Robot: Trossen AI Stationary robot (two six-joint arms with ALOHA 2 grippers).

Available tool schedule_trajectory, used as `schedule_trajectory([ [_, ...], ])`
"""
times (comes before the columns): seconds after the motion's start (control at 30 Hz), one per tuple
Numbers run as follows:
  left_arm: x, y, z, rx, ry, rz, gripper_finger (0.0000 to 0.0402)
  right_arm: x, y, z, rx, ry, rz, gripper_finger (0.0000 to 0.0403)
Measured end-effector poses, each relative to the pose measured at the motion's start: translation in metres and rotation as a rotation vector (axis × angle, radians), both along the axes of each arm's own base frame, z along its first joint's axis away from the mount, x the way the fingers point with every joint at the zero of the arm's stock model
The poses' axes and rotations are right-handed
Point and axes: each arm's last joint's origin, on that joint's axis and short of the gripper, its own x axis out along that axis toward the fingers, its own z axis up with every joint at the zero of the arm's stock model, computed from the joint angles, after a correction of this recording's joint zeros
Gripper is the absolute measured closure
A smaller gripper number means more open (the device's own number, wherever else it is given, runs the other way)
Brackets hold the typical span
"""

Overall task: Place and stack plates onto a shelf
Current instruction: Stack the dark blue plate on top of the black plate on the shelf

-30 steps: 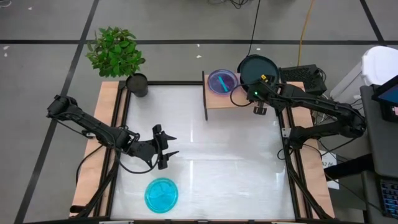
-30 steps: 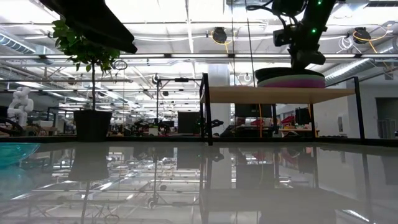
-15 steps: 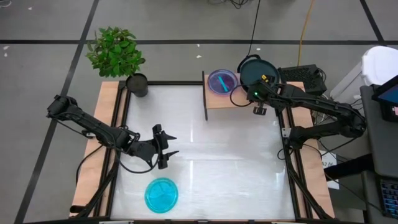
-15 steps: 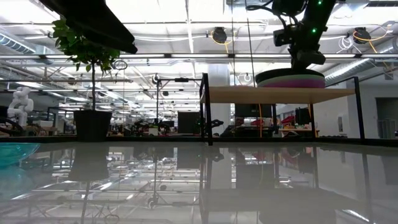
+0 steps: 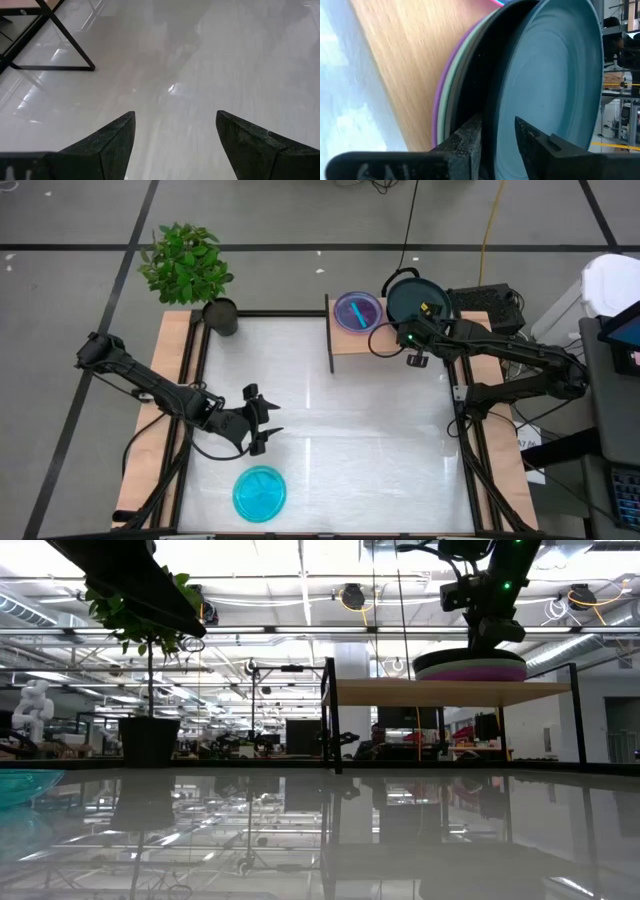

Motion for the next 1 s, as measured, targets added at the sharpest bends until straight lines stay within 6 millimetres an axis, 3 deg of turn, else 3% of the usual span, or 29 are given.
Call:
schedule_trajectory([
  [0.57, 0.000, 0.000, 0.000, -0.001, 0.003, 0.001, 0.0119, -0.011, 0.017, 0.011, -0.004, -0.055, 0.046, 0.0289],
  [1.0, -0.004, 0.002, -0.005, -0.018, 0.055, 0.035, 0.0119, -0.022, 0.029, 0.028, -0.051, -0.179, 0.104, 0.0223],
])
